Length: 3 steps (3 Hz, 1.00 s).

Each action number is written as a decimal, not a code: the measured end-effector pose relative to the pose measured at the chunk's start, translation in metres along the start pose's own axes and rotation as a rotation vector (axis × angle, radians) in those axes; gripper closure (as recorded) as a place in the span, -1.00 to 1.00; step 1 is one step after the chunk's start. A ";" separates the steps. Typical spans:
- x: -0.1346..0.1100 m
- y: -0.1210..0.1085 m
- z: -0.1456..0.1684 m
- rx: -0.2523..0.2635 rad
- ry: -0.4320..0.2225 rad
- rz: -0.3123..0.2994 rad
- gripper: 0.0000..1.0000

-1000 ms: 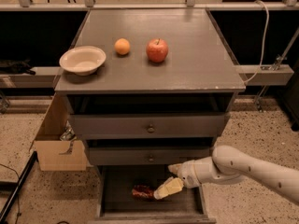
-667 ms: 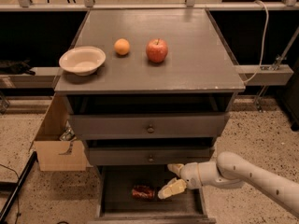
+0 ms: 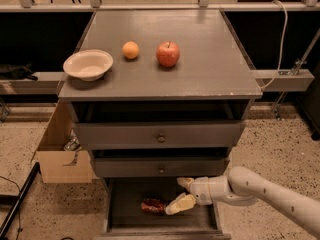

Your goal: Pick coke can from bottom drawer and place on counter

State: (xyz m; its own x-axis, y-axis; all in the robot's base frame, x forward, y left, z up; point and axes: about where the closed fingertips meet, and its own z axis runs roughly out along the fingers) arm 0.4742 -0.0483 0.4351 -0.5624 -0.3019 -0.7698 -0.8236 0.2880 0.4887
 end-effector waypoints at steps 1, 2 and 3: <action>0.019 -0.016 0.021 0.039 -0.039 -0.007 -1.00; 0.031 -0.037 0.036 0.076 -0.088 -0.041 -1.00; 0.040 -0.063 0.045 0.123 -0.092 -0.084 -1.00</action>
Offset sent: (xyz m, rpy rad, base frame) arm 0.0351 0.0123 -0.0899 0.0462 -0.1708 -0.1420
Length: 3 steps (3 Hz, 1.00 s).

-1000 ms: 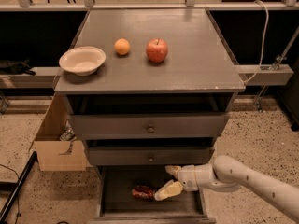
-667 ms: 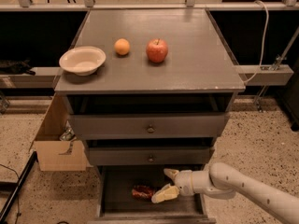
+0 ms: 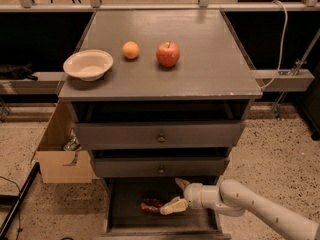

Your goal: Pick coke can from bottom drawer and place on counter

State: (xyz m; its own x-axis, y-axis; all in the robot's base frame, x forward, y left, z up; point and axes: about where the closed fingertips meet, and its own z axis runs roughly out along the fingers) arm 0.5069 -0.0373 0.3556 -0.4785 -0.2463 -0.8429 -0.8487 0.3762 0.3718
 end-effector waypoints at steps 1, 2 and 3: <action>0.010 -0.028 0.004 0.044 0.018 -0.006 -1.00; 0.010 -0.028 0.004 0.044 0.018 -0.006 -1.00; 0.011 -0.024 0.016 0.042 0.027 0.010 -1.00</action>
Offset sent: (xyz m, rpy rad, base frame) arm 0.0169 -0.0080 -0.0183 -0.0332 -0.0083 -0.0236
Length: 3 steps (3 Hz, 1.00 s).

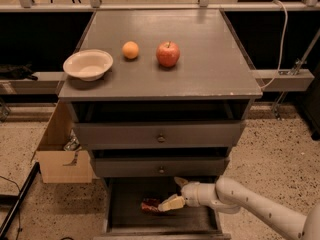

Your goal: Pick coke can from bottom drawer and place on counter

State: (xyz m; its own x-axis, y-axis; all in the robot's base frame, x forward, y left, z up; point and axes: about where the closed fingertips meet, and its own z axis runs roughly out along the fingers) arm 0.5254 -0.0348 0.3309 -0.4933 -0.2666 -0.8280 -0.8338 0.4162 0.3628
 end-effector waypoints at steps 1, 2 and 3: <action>0.040 0.011 0.041 -0.034 0.055 0.070 -1.00; 0.071 0.010 0.090 -0.052 0.110 0.105 -1.00; 0.072 0.010 0.093 -0.054 0.112 0.104 -1.00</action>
Offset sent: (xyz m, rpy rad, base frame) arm -0.0368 0.0627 -0.1119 -0.0395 0.2097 0.0307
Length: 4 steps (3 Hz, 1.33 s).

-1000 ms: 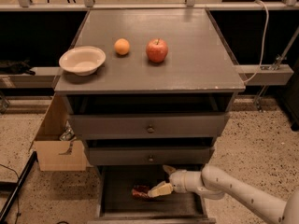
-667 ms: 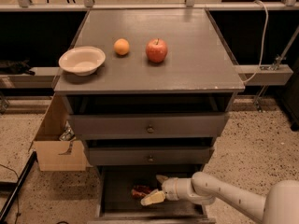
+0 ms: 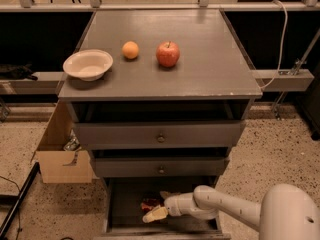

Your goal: Pick coke can from bottom drawer and place on counter

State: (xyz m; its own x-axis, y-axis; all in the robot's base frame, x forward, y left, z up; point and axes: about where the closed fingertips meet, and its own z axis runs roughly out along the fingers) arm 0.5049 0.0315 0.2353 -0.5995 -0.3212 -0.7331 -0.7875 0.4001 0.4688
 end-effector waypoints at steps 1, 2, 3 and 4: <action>0.009 -0.011 0.016 0.020 0.039 -0.009 -1.00; 0.009 -0.011 0.016 0.020 0.039 -0.009 -1.00; 0.014 -0.011 0.027 0.028 0.059 -0.008 -1.00; 0.016 -0.029 0.042 0.084 0.092 -0.035 -1.00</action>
Offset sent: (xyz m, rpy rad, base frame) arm 0.0187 0.0033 -0.0422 -0.0938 0.0003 0.0058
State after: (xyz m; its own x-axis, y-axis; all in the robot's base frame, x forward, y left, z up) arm 0.5244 0.0514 0.1894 -0.5851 -0.4122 -0.6983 -0.7960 0.4567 0.3974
